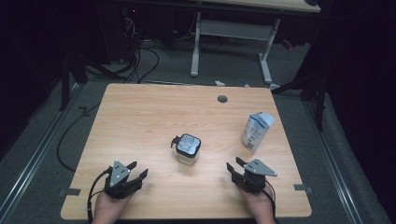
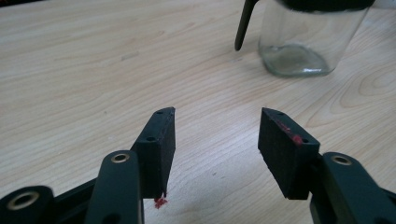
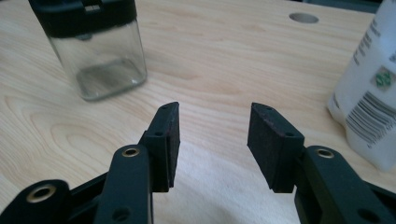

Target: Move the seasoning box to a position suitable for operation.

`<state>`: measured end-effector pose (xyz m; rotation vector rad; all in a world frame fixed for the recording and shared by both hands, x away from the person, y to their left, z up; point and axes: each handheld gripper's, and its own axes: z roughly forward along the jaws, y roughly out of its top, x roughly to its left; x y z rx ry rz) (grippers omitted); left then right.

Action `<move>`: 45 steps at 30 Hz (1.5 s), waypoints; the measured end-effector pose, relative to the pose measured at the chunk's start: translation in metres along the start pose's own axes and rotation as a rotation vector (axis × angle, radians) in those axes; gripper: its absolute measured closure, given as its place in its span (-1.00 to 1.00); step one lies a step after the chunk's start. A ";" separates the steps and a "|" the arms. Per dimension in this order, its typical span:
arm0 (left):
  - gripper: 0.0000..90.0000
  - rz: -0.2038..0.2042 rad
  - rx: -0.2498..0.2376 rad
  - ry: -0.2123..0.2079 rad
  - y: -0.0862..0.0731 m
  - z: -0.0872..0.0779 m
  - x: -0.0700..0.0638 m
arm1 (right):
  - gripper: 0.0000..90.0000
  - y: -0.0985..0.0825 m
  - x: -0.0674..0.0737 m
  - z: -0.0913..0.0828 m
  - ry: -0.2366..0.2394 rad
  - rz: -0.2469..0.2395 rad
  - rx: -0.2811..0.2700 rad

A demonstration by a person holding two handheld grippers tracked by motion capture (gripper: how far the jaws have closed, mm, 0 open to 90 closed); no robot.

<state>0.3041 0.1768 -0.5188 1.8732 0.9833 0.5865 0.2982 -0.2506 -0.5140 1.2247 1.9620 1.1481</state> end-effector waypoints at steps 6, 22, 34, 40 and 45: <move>0.08 -0.012 0.018 -0.013 0.002 0.008 -0.002 | 0.22 -0.003 0.001 -0.004 0.007 -0.018 0.000; 0.29 0.000 -0.017 -0.005 0.023 0.033 -0.015 | 0.23 -0.008 -0.002 -0.012 0.008 -0.040 -0.001; 1.00 0.018 0.021 0.021 0.066 0.089 -0.004 | 0.22 -0.008 -0.001 -0.013 0.018 -0.031 -0.001; 1.00 0.002 0.023 -0.017 0.086 0.117 -0.007 | 0.22 -0.010 -0.001 -0.010 0.025 -0.031 0.008; 1.00 0.009 0.024 -0.034 0.089 0.123 -0.015 | 0.24 -0.013 -0.001 -0.009 0.025 -0.019 0.015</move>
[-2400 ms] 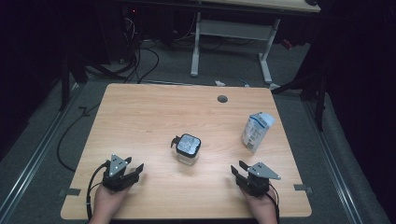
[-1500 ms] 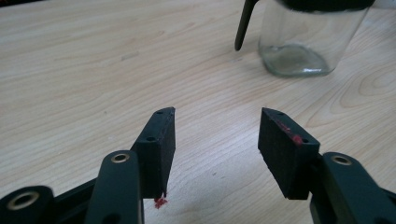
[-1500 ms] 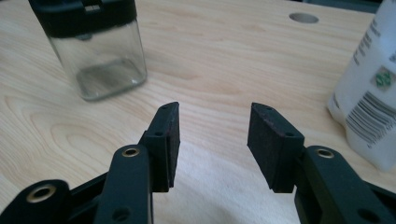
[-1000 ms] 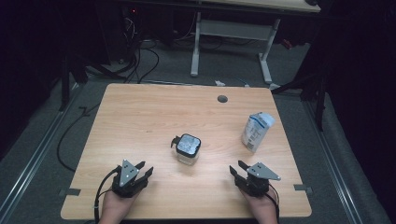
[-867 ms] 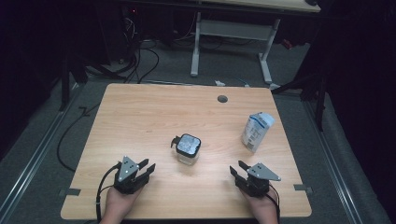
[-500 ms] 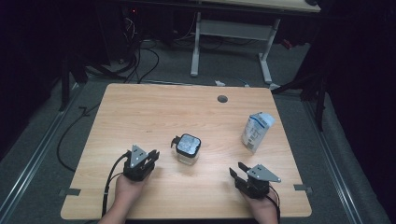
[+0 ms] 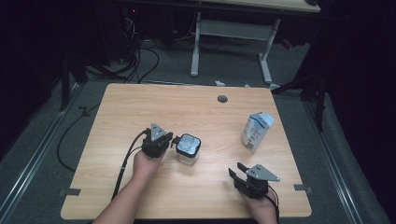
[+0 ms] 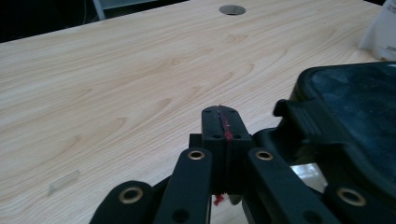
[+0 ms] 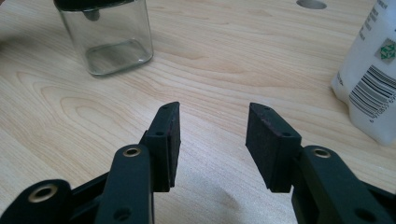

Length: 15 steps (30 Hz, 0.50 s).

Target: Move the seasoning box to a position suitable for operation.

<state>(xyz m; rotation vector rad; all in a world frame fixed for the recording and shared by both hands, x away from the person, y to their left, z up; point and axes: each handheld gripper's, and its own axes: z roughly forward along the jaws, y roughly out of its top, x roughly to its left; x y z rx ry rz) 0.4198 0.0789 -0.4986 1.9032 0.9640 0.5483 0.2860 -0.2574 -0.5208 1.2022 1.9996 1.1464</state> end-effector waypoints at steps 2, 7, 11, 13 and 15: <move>1.00 -0.005 -0.007 -0.008 0.000 -0.001 -0.003 | 0.31 -0.001 0.000 0.000 0.003 0.005 0.001; 1.00 0.008 -0.025 -0.048 -0.003 -0.003 -0.021 | 0.47 0.000 0.001 0.001 -0.005 0.013 0.006; 1.00 0.015 -0.048 -0.077 -0.008 -0.004 -0.036 | 0.77 0.001 0.005 0.003 -0.001 0.008 0.019; 0.99 0.001 -0.058 -0.077 -0.012 -0.009 -0.037 | 0.94 0.004 0.010 0.007 -0.005 -0.007 0.040; 0.98 -0.004 -0.060 -0.074 -0.017 -0.016 -0.034 | 1.00 0.007 0.015 0.013 -0.003 -0.018 0.055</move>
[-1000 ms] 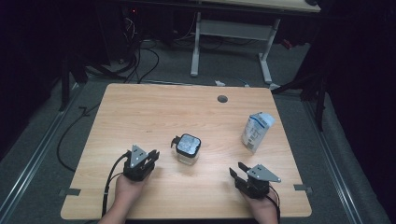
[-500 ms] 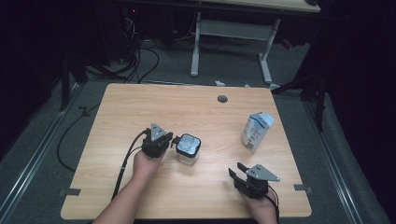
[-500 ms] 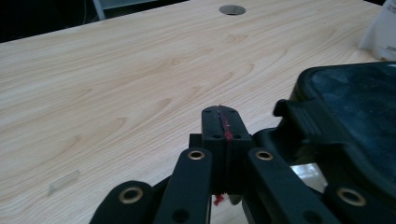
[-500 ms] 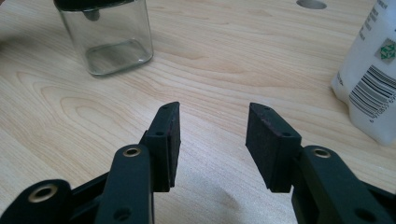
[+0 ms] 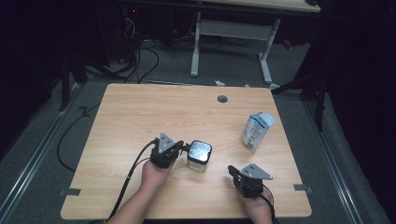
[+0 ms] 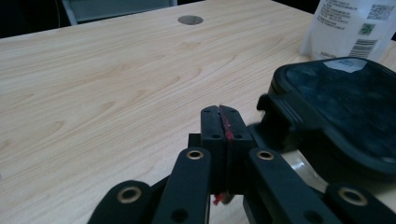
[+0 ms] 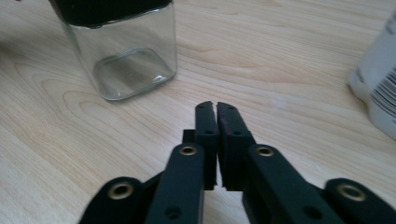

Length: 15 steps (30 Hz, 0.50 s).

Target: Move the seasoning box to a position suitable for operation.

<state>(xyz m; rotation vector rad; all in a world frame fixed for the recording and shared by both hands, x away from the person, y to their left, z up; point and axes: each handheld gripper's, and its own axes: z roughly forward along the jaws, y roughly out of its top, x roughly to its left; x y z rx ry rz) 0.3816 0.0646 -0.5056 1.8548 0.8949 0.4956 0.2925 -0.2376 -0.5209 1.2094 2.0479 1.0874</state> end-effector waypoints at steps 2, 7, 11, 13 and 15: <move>0.98 -0.003 0.006 0.006 -0.007 -0.008 0.003 | 1.00 0.008 0.002 0.009 0.004 -0.013 0.001; 0.98 0.004 0.004 0.015 -0.023 -0.038 0.009 | 1.00 0.029 0.001 0.043 -0.001 -0.008 0.031; 0.96 0.065 0.010 0.027 -0.033 -0.062 0.009 | 0.99 0.039 0.000 0.060 -0.009 -0.014 0.025; 0.96 0.074 0.010 0.029 -0.037 -0.071 0.009 | 1.00 0.042 -0.002 0.066 -0.009 -0.021 0.026; 0.96 0.070 0.009 0.028 -0.038 -0.075 0.009 | 0.99 0.045 0.002 0.066 0.006 -0.020 0.026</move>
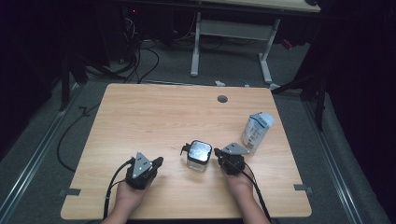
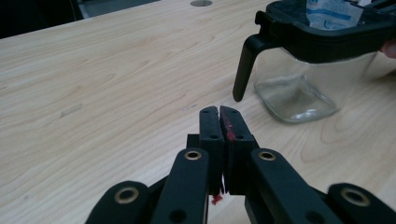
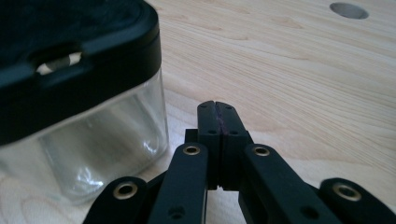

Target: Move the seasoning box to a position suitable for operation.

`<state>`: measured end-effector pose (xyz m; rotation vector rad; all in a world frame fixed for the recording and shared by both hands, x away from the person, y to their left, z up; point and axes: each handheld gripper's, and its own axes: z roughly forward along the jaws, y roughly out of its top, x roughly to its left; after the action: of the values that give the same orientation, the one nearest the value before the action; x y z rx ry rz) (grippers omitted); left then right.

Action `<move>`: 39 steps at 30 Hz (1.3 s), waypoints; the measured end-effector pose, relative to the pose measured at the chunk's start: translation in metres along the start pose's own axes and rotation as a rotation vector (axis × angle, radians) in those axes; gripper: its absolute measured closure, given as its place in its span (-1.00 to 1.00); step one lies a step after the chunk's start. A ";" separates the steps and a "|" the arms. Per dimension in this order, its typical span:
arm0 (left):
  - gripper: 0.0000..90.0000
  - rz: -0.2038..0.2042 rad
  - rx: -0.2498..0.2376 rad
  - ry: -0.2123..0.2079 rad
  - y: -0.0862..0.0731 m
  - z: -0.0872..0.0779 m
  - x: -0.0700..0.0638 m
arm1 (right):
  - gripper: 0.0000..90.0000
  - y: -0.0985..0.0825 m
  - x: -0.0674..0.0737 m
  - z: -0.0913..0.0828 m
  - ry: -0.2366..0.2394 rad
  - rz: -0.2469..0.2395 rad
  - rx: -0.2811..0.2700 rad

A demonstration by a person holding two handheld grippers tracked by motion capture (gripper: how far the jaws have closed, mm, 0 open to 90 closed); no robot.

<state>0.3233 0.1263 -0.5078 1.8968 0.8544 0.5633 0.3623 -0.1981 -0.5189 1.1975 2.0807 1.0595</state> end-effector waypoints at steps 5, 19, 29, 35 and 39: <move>0.93 -0.079 -0.015 -0.030 -0.012 -0.010 0.010 | 0.99 0.003 0.011 -0.001 0.019 -0.027 -0.009; 0.64 -0.082 -0.042 -0.056 -0.005 -0.008 0.002 | 0.81 -0.011 0.010 -0.019 0.007 -0.060 -0.015; 0.56 -0.089 -0.086 -0.043 0.023 0.007 -0.019 | 0.83 -0.037 -0.014 -0.058 -0.055 0.034 -0.064; 0.44 -0.045 -0.083 -0.008 0.046 0.022 -0.031 | 0.79 -0.042 -0.023 -0.063 -0.018 0.044 -0.069; 0.59 -0.029 -0.066 -0.021 0.057 0.032 -0.031 | 0.74 -0.042 -0.023 -0.063 0.006 0.039 -0.074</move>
<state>0.3439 0.0669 -0.4716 1.8252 0.8388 0.5462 0.3066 -0.2547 -0.5167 1.2042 2.0119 1.1491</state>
